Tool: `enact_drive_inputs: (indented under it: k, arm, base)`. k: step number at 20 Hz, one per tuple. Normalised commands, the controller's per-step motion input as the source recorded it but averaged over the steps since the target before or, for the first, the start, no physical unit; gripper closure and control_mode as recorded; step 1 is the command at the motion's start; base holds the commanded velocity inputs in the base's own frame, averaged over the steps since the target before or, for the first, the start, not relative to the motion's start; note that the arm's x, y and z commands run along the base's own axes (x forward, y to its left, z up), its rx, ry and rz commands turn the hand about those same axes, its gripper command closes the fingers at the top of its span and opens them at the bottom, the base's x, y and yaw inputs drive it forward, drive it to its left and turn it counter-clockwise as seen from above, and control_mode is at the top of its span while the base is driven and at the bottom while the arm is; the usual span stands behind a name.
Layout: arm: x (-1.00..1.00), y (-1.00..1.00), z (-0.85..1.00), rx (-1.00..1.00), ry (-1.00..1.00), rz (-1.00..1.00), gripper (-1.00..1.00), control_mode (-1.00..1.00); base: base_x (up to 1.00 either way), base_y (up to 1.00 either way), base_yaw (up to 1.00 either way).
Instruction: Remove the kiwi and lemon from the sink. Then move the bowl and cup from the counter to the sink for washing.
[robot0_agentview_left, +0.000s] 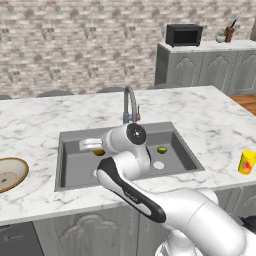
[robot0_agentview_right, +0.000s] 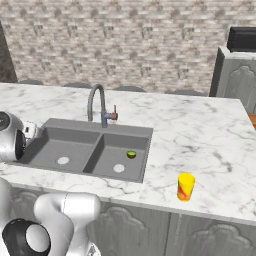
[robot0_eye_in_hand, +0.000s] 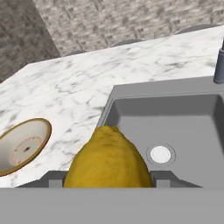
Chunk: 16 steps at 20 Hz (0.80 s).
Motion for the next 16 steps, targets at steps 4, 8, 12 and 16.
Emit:
enact_drive_inputs:
  k: [4,8,12,16]
  arm:
    - [0.13,0.27,0.0,0.04,0.0,0.0,1.0,-1.0]
    - [0.15,0.26,0.01,0.03,0.0,0.0,1.0,-1.0]
    - [0.16,0.26,0.01,0.03,0.0,0.0,1.0,-1.0]
    - [0.15,0.28,0.0,0.03,0.01,0.0,1.0,-1.0]
  base:
    - [0.0,0.0,0.0]
    - [0.0,0.0,0.0]
    - [0.0,0.0,0.0]
    - [0.0,0.0,0.0]
